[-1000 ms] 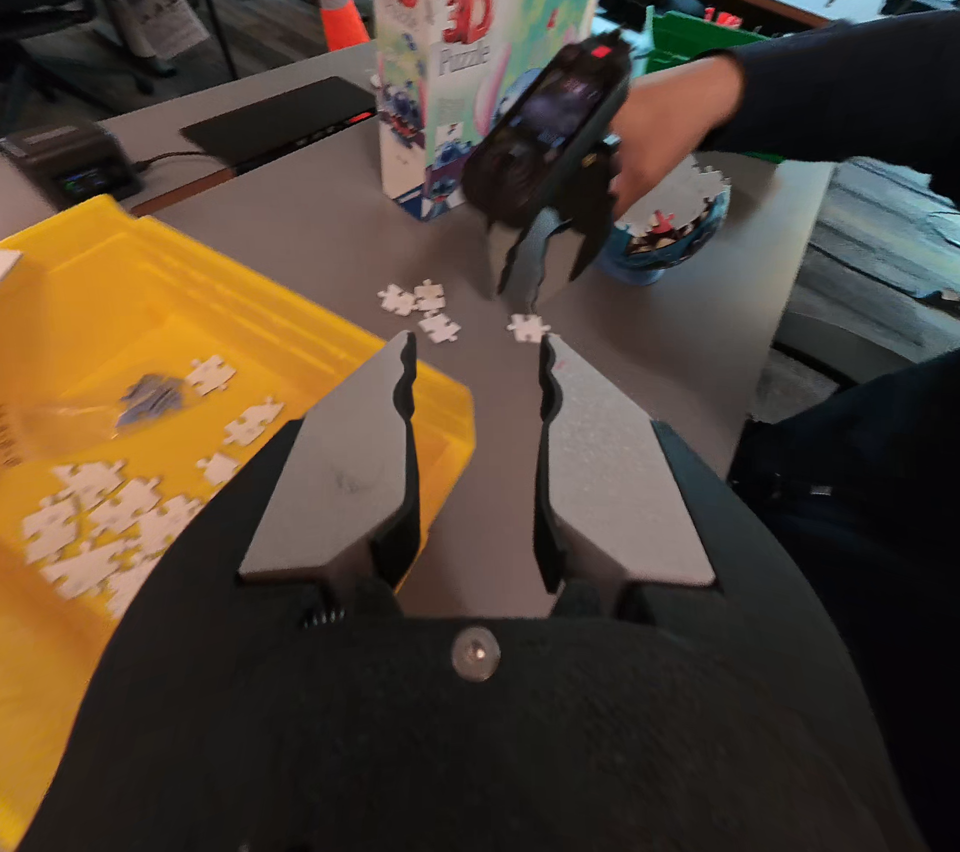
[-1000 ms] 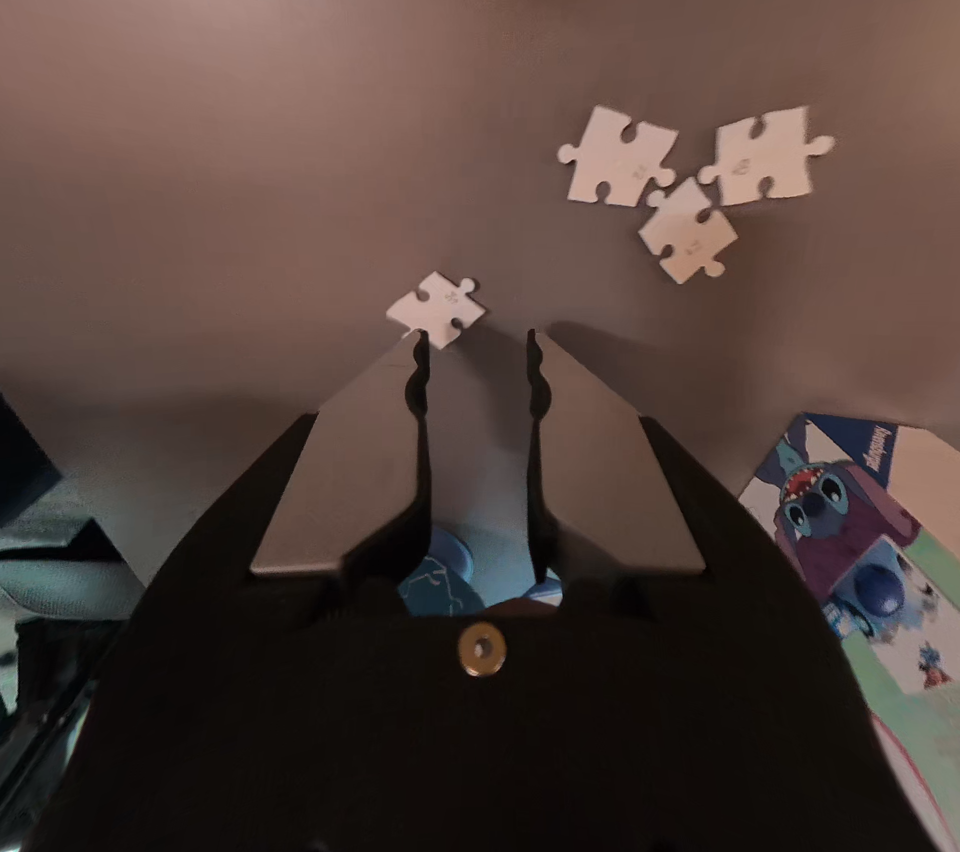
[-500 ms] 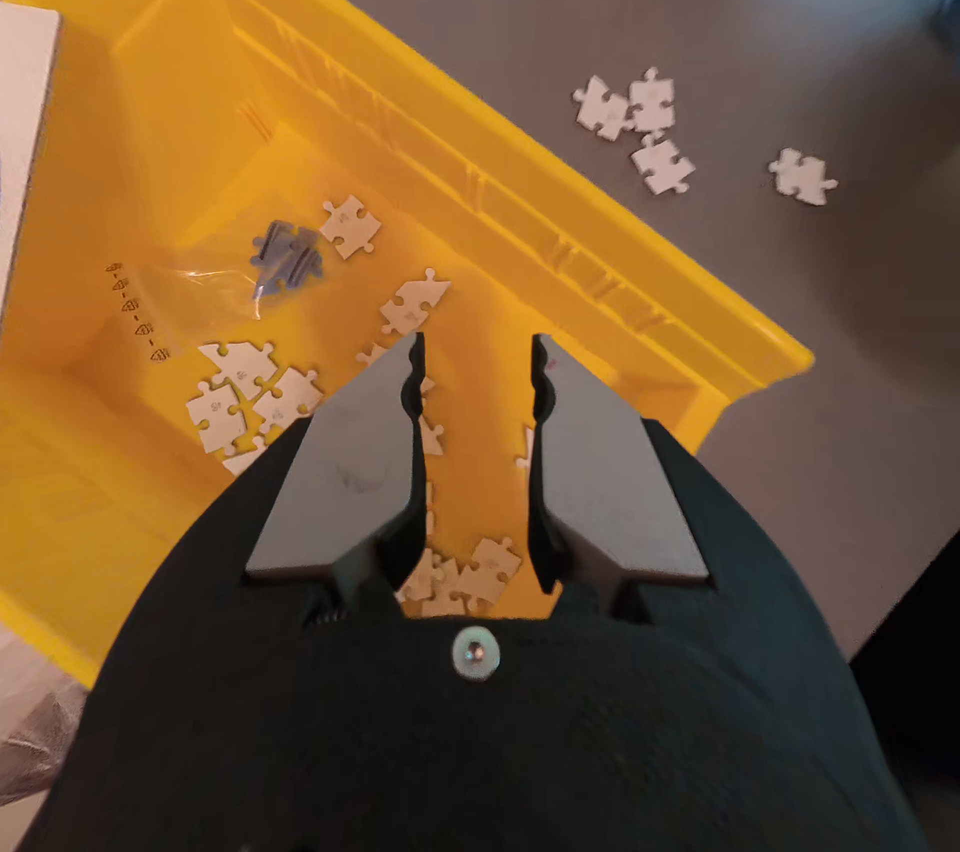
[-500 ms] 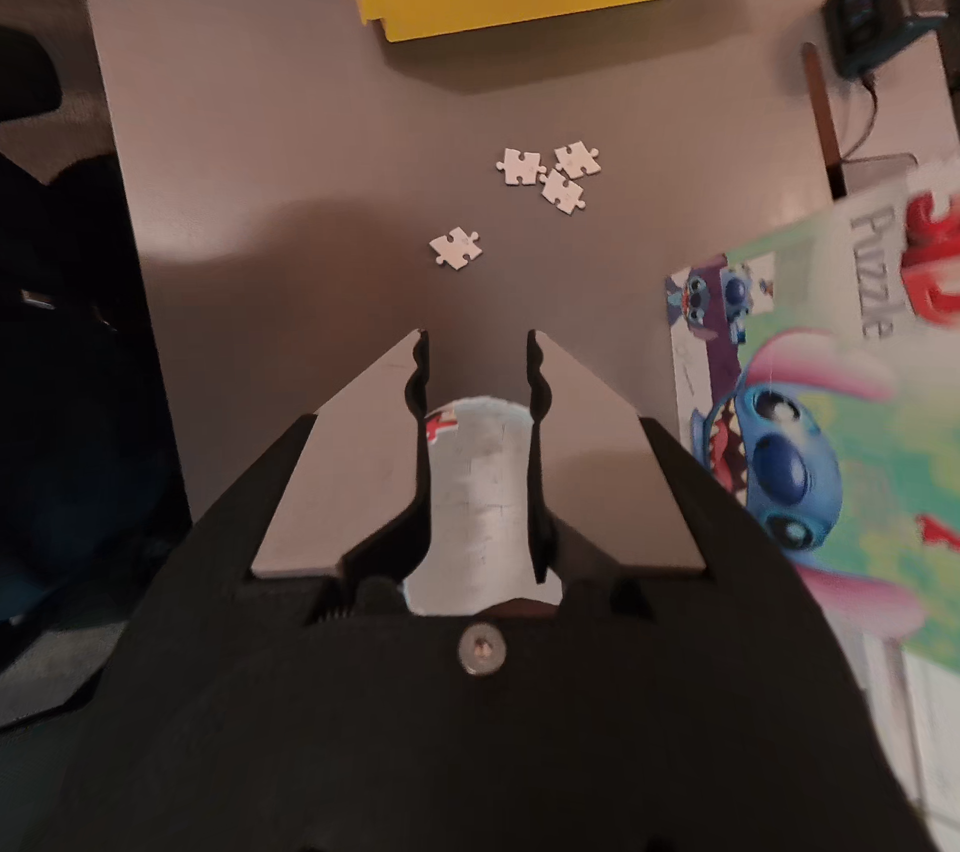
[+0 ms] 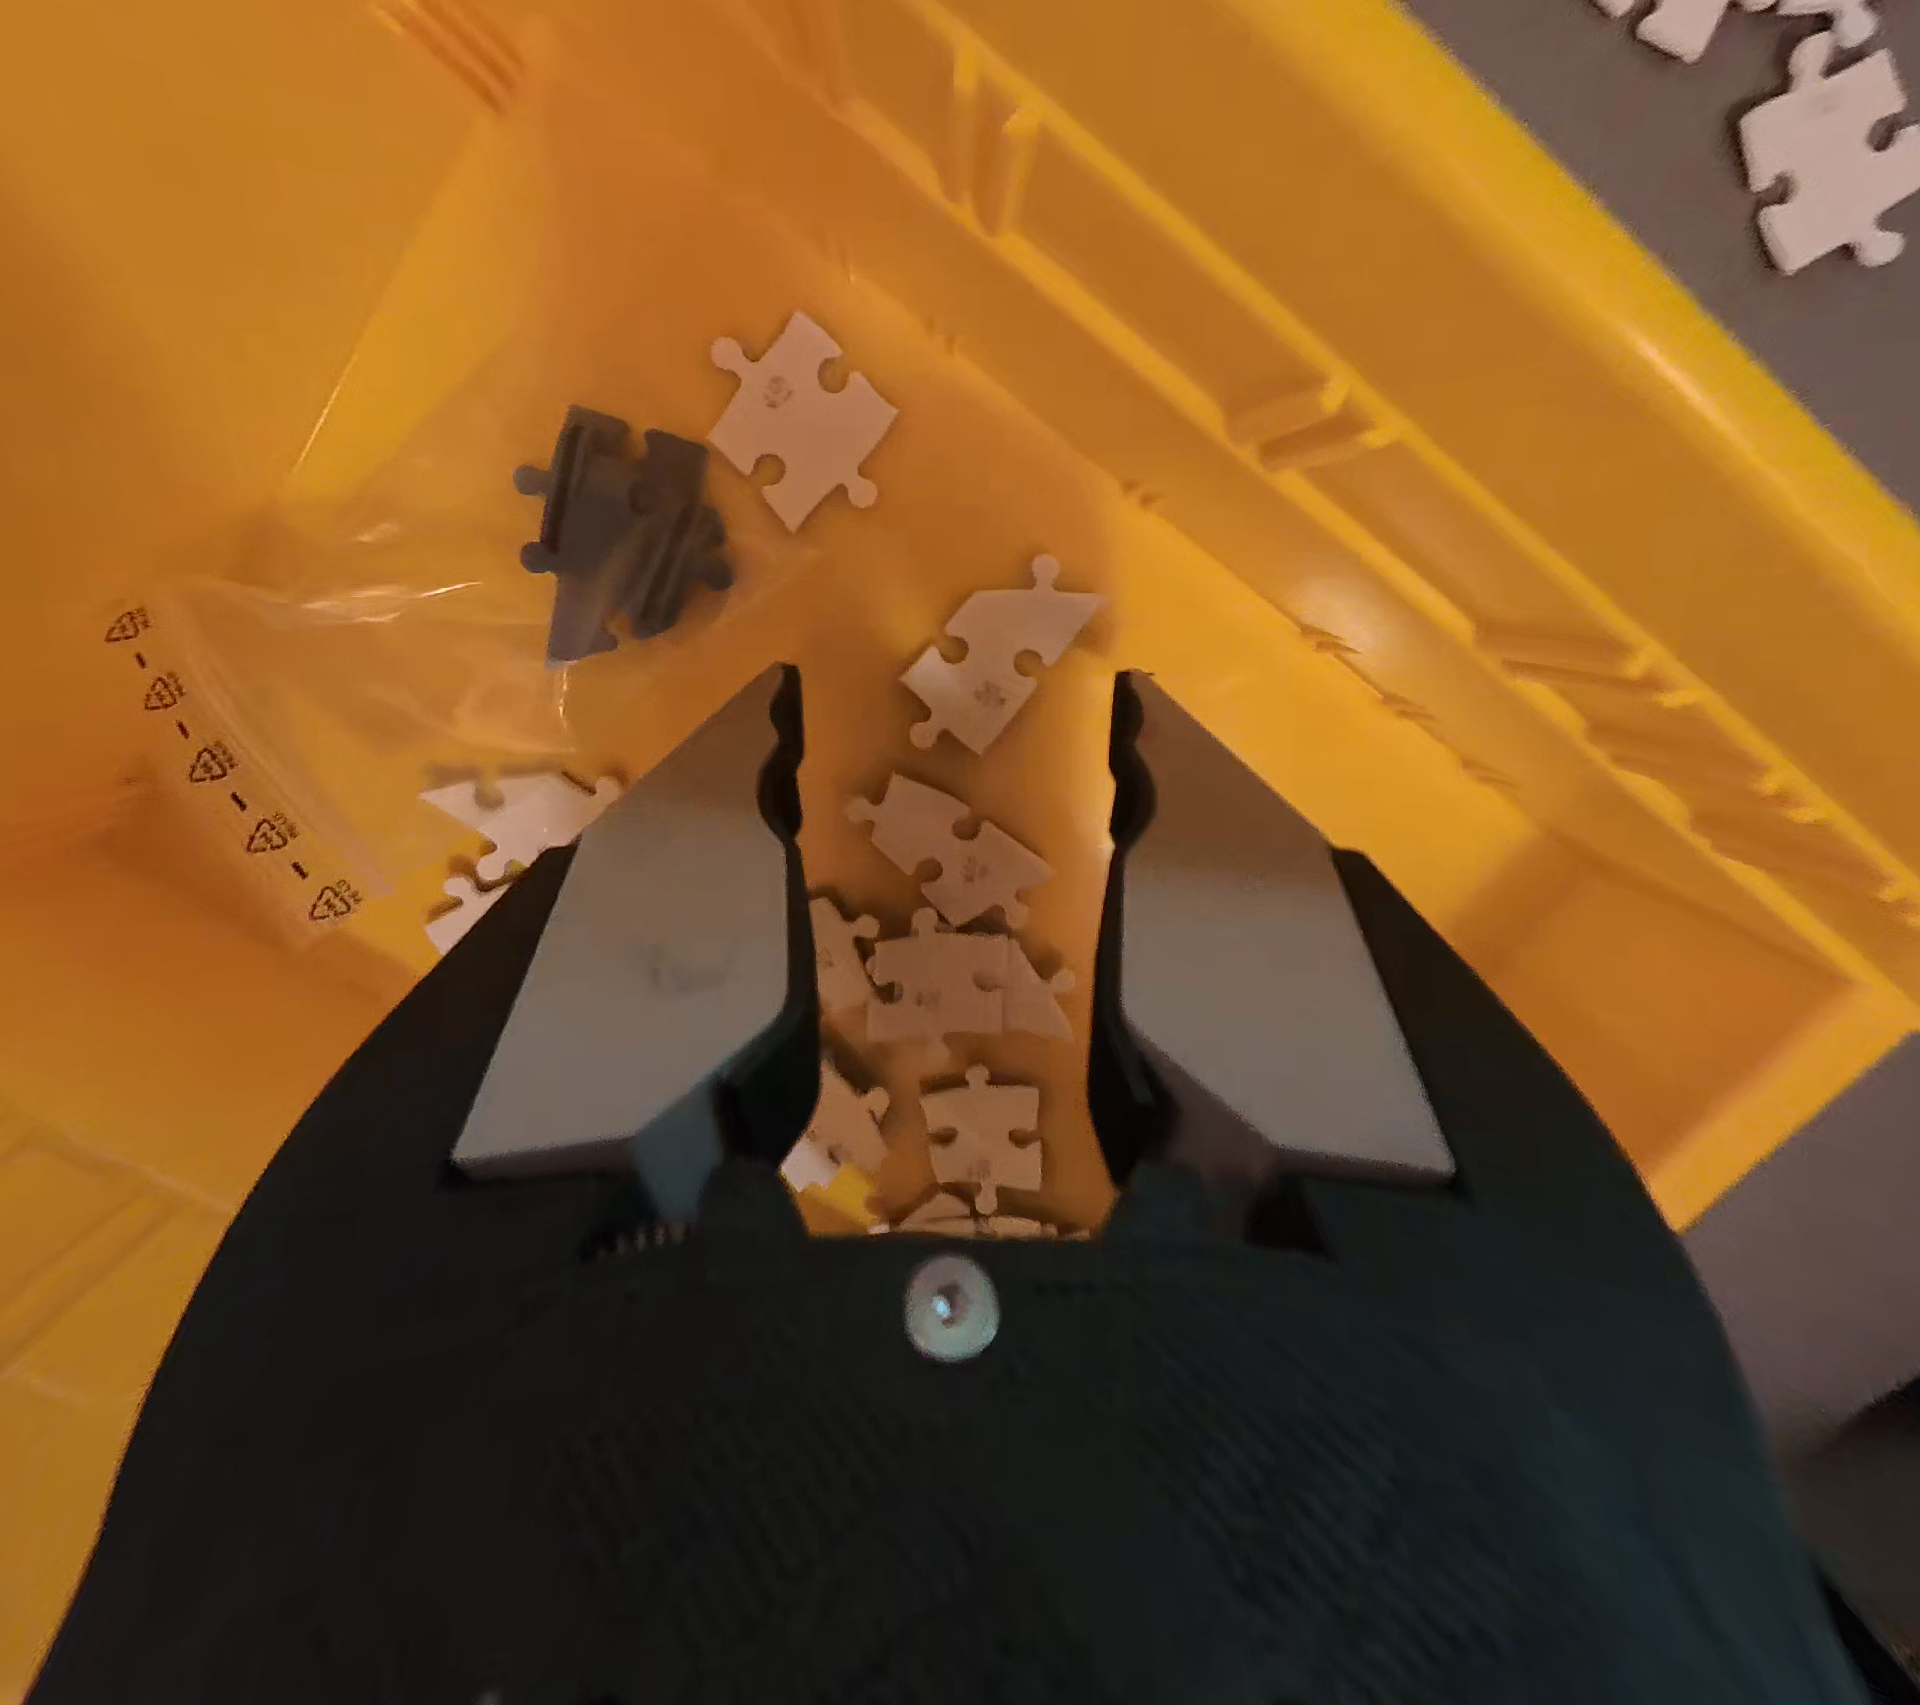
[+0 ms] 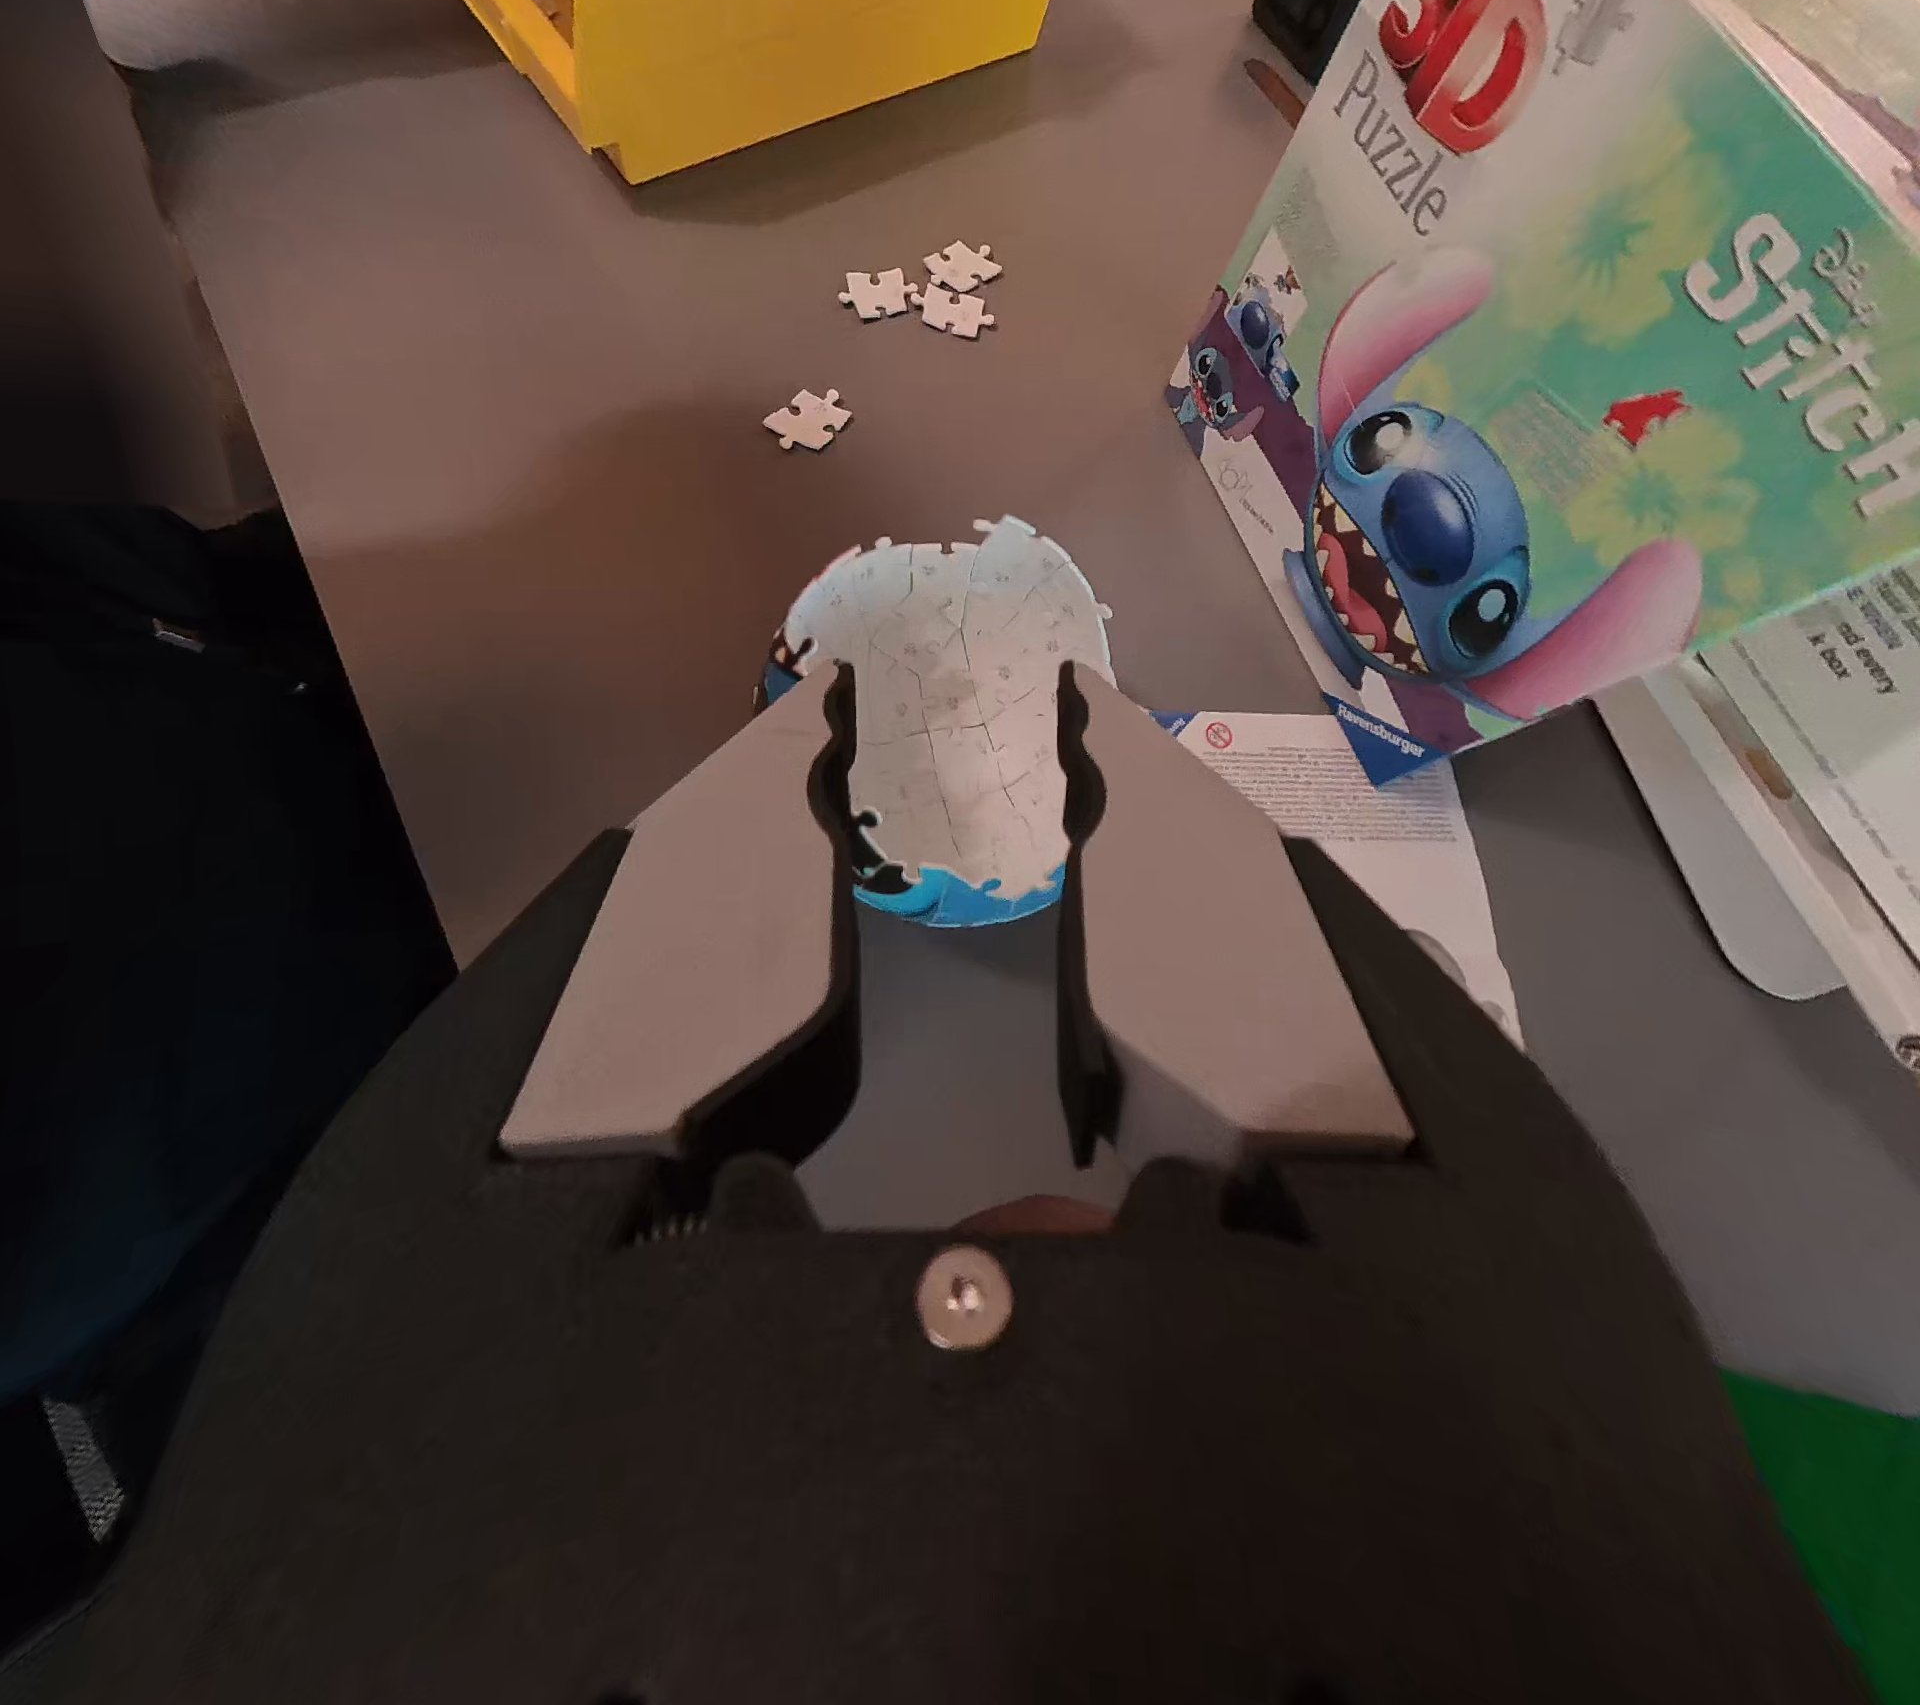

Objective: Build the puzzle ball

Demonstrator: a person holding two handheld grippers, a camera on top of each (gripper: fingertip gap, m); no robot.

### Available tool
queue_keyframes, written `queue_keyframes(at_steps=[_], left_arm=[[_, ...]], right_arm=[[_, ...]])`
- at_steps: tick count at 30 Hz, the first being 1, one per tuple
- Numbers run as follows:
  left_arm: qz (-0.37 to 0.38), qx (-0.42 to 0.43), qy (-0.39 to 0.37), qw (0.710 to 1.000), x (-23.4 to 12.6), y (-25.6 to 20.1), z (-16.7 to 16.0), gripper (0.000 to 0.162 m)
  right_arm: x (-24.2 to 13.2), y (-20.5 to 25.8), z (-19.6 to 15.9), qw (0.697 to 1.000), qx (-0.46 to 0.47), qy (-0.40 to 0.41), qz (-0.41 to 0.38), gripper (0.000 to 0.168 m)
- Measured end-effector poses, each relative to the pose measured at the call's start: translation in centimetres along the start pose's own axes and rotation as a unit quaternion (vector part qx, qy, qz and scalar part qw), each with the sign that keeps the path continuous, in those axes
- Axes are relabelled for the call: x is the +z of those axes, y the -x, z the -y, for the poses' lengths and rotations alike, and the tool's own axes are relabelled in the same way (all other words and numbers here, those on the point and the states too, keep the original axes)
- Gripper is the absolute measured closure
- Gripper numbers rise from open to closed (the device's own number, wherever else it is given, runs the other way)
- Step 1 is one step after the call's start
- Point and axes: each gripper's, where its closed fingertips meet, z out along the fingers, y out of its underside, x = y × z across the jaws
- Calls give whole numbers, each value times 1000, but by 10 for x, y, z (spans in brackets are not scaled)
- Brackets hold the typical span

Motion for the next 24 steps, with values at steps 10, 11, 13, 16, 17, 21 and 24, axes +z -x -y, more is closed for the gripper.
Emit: queue_keyframes(at_steps=[10, 11, 13, 16, 17, 21, 24], left_arm=[[15, 26, 7, 1000, 7, 9, -4, 142], [14, 27, 10, 999, 7, 7, -5, 142], [22, 35, 13, 999, 6, 6, -6, 142], [36, 36, 8, 999, -3, 7, -6, 142], [40, 34, -2, 999, -10, 6, -3, 142], [36, 40, -78, 995, -60, -16, 24, 142], [11, 92, -138, 986, -99, -70, 53, 142]], right_arm=[[-4, 6, -11, 1000, -14, -14, 10, 133], [-4, 7, -12, 1000, -15, -18, 11, 133], [-5, 9, -13, 1000, -14, -22, 15, 133], [-5, 10, -19, 1000, -10, -20, 18, 133], [-5, 11, -21, 1000, -9, -19, 18, 133], [-9, 12, -25, 1000, -10, -21, 13, 133], [-12, 13, -24, 999, -5, -33, 12, 133]])
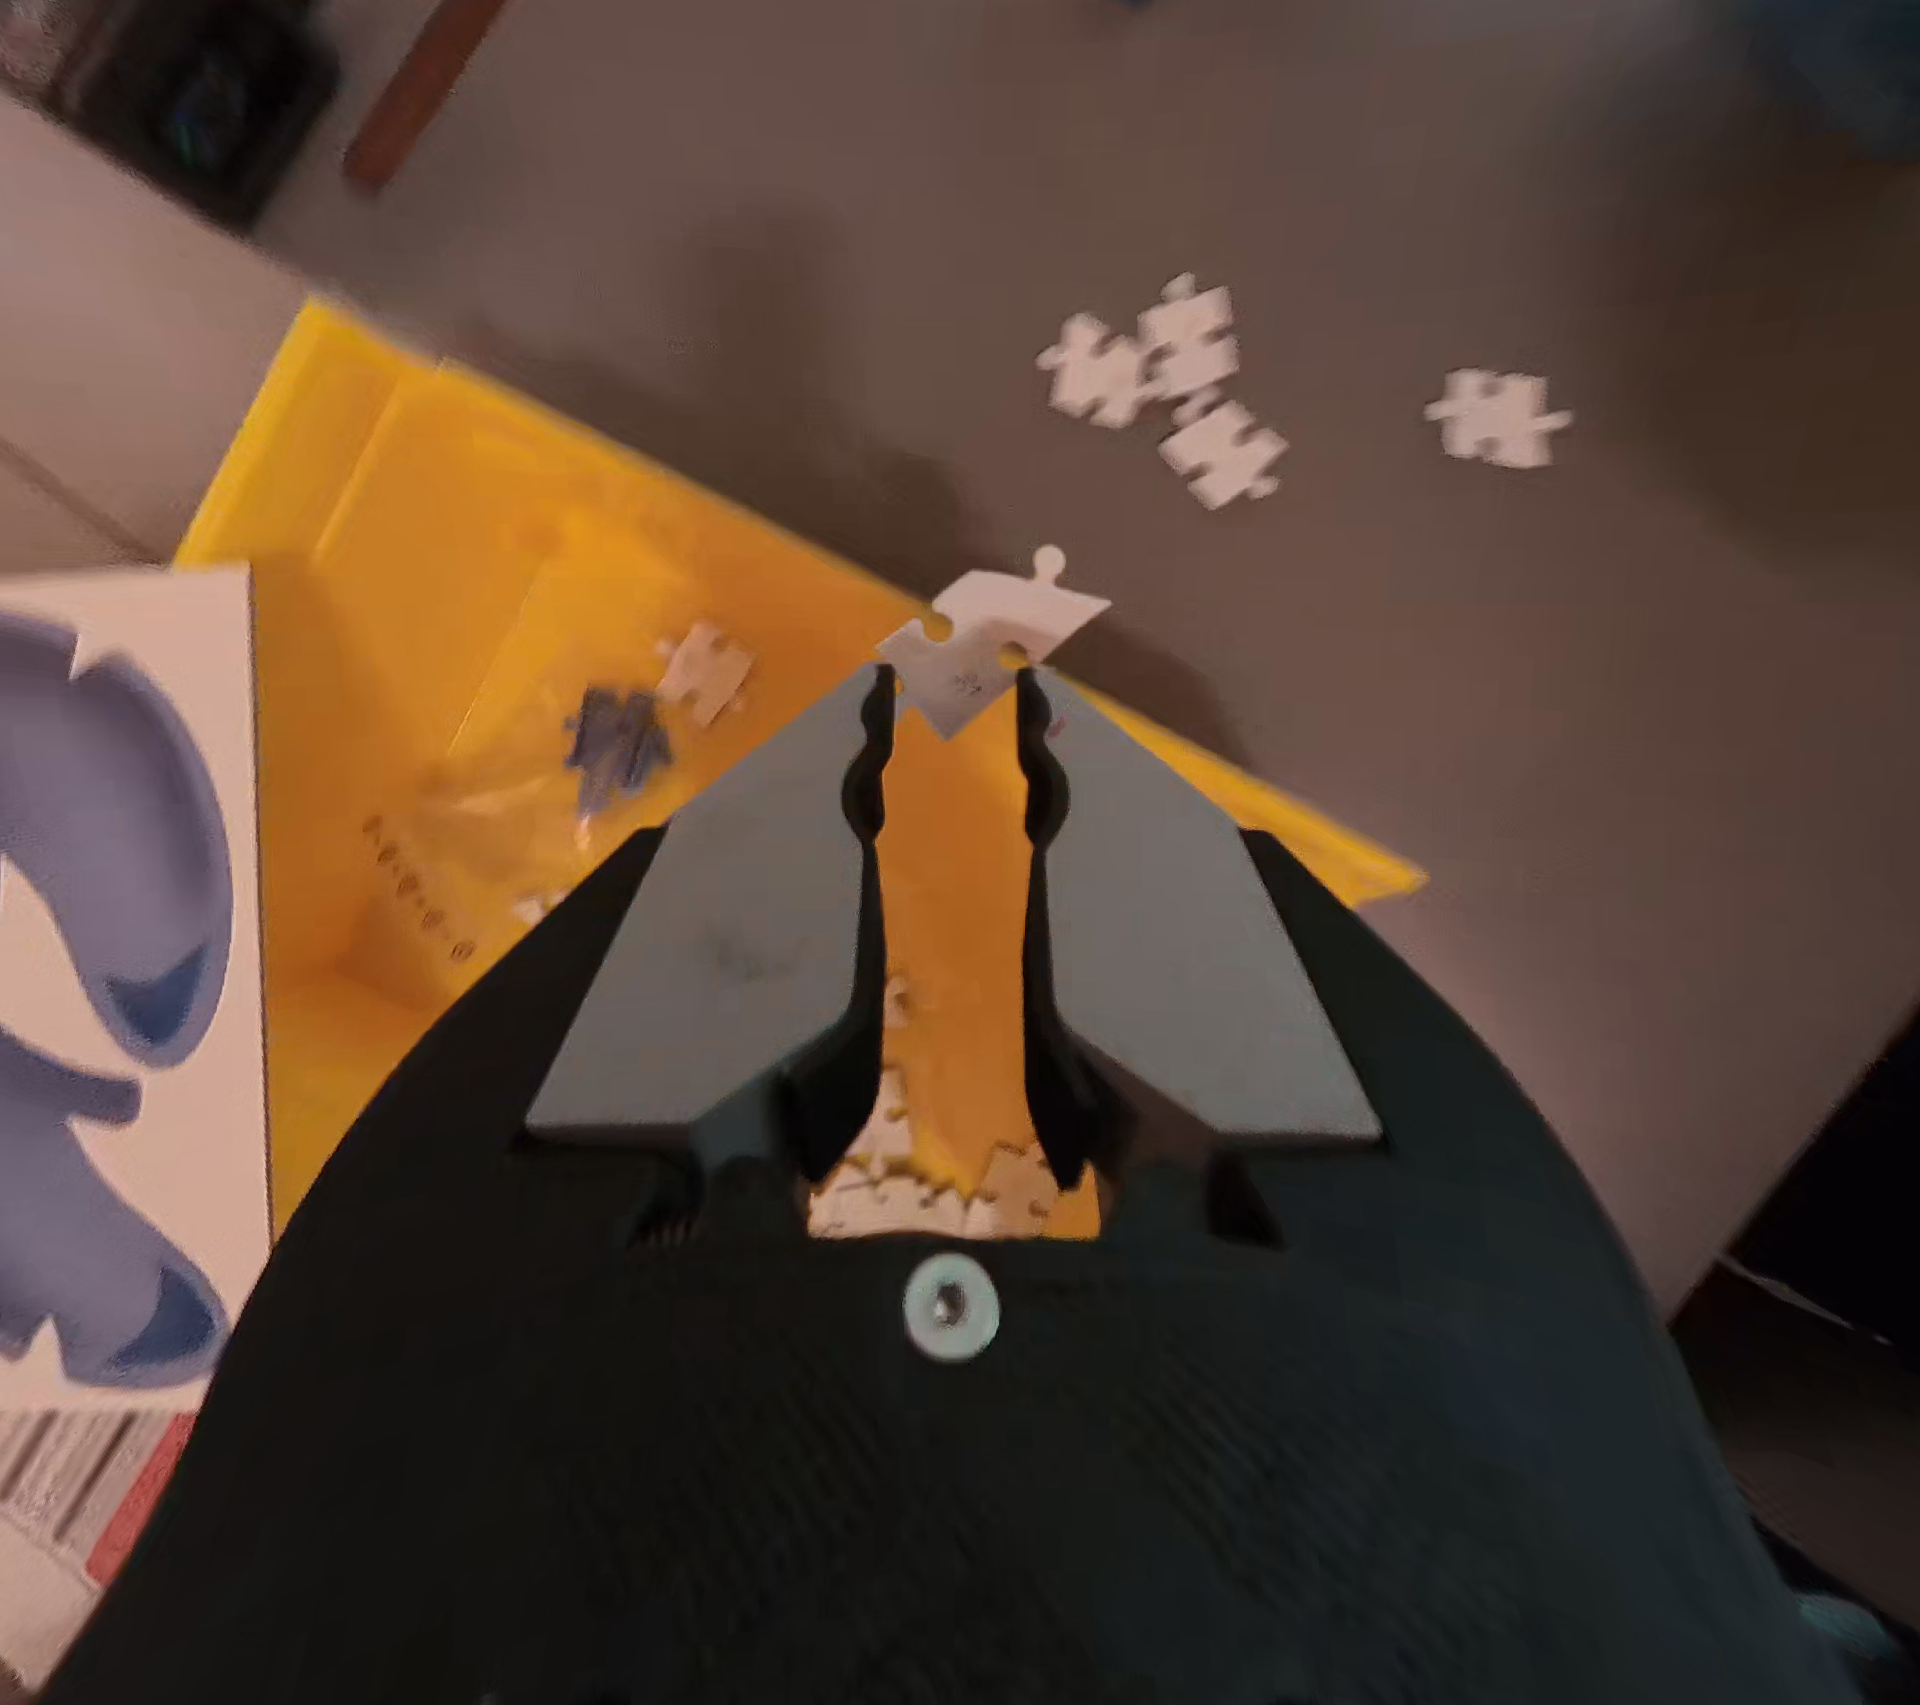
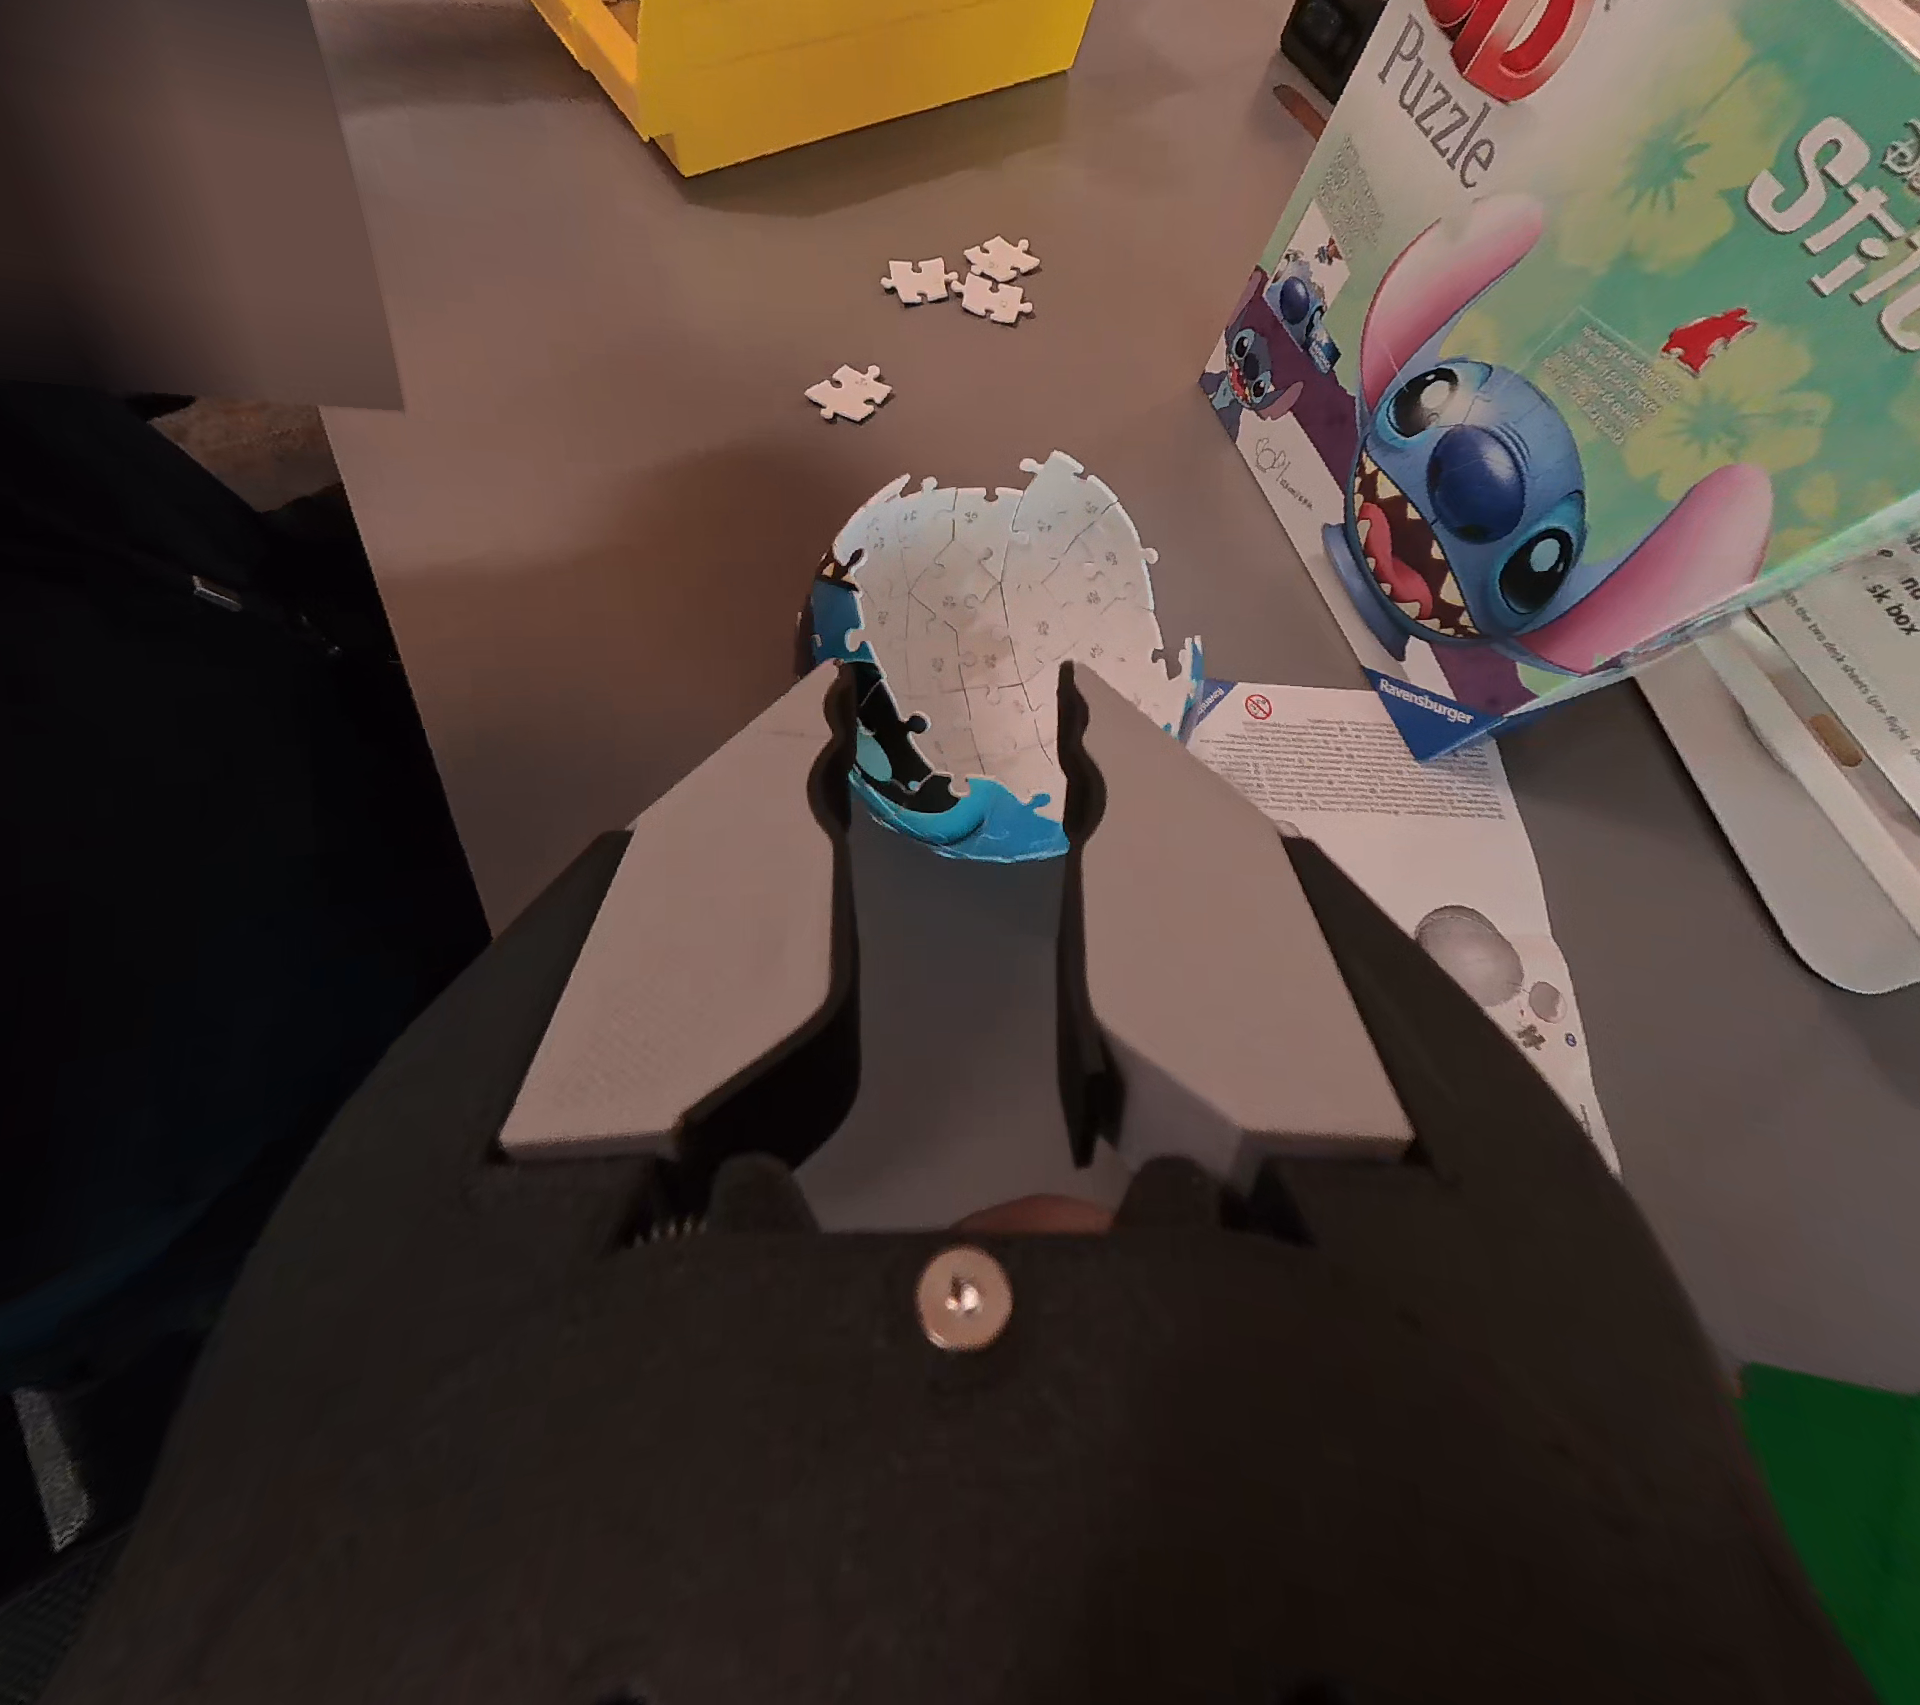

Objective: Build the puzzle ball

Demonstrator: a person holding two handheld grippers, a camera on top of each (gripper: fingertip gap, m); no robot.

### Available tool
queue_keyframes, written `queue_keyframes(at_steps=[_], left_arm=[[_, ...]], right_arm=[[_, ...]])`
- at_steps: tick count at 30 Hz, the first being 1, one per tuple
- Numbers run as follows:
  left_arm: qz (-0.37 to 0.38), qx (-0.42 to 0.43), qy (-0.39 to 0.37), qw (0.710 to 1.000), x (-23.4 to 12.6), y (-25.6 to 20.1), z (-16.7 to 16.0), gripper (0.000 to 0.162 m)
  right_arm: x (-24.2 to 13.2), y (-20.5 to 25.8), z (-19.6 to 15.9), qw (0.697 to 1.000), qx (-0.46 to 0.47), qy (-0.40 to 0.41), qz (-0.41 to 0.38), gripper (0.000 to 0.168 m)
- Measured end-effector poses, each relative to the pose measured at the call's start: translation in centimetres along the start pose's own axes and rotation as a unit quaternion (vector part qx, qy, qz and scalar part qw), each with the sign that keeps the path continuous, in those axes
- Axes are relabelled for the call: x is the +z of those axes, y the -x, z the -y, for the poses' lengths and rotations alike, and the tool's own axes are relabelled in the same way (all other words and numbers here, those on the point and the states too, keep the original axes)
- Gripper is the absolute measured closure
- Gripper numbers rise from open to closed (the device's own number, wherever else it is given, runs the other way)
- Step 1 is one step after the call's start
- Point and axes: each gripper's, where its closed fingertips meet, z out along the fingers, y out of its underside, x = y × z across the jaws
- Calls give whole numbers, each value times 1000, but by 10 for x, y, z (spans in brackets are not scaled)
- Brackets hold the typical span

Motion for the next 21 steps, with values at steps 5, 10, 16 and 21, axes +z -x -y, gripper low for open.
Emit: queue_keyframes(at_steps=[5, 10, 16, 21], left_arm=[[-57, 126, -4, 990, 11, -109, 44, 142], [-70, 189, 74, 977, 68, -159, 35, 142], [4, 157, 163, 974, 115, -123, 6, 141], [7, 124, 192, 974, 122, -119, 1, 130]], right_arm=[[-1, 4, 1, 1000, 1, -12, 1, 133], [-4, 10, 0, 1000, -3, -14, 1, 133], [-12, 16, -8, 1000, 0, -16, -1, 133], [-12, 15, -12, 1000, 6, -22, -2, 133]])
